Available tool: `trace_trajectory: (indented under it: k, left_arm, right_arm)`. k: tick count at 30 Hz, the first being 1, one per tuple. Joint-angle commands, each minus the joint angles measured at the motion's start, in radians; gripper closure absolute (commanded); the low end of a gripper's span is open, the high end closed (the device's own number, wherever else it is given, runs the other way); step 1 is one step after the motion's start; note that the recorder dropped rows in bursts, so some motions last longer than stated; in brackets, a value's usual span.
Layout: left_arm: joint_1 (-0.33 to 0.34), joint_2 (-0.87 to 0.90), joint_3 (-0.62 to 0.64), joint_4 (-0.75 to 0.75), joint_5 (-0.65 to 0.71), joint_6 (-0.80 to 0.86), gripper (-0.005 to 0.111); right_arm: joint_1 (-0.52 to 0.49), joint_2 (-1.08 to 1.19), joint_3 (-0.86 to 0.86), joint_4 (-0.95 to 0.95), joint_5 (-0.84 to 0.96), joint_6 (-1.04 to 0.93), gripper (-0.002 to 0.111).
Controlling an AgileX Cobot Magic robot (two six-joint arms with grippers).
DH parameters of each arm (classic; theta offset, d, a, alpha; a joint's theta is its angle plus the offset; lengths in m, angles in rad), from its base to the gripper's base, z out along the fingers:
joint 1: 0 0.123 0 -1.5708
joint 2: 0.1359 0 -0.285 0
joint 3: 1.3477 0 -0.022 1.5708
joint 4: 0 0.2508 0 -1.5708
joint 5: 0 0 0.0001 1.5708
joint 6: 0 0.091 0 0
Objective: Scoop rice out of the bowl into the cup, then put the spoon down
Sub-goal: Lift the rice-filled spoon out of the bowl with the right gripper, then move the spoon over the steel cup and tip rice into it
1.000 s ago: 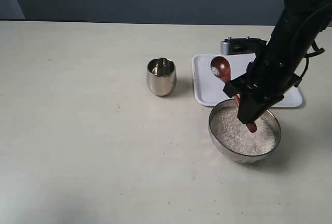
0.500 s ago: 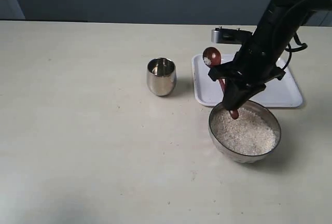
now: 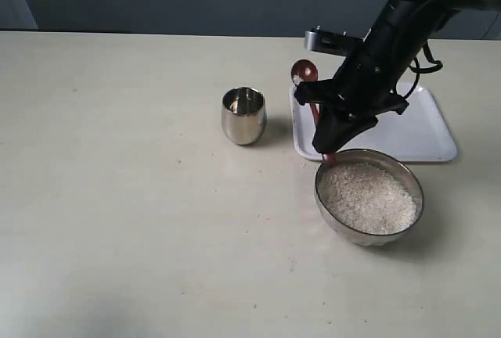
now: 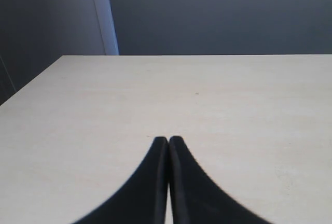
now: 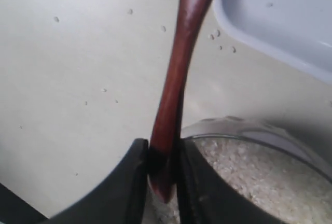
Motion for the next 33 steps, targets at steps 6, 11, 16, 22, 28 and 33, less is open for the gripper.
trace_trajectory:
  k: [6, 11, 16, 22, 28, 33]
  left_arm:
    - [-0.007, 0.001, 0.000, 0.002, -0.005, -0.003, 0.106]
    - [-0.007, 0.001, 0.000, 0.002, -0.006, -0.003, 0.106]
    - [-0.007, 0.001, 0.000, 0.002, -0.006, -0.003, 0.106]
    - [-0.007, 0.001, 0.000, 0.002, -0.006, -0.003, 0.106]
    - [-0.007, 0.001, 0.000, 0.002, -0.006, -0.003, 0.106]
    - [-0.007, 0.001, 0.000, 0.002, -0.006, -0.003, 0.106]
  right_arm:
    - [0.062, 0.033, -0.012, 0.021, -0.004, 0.005, 0.109]
    - [0.074, 0.040, -0.012, 0.035, -0.004, 0.005, 0.109]
    - [0.076, 0.047, -0.058, 0.044, -0.004, 0.009, 0.109]
    - [0.076, 0.088, -0.157, 0.044, -0.004, 0.046, 0.109]
    - [0.077, 0.096, -0.161, 0.041, -0.004, 0.053, 0.109]
    - [0.106, 0.096, -0.161, 0.036, -0.004, 0.056, 0.109]
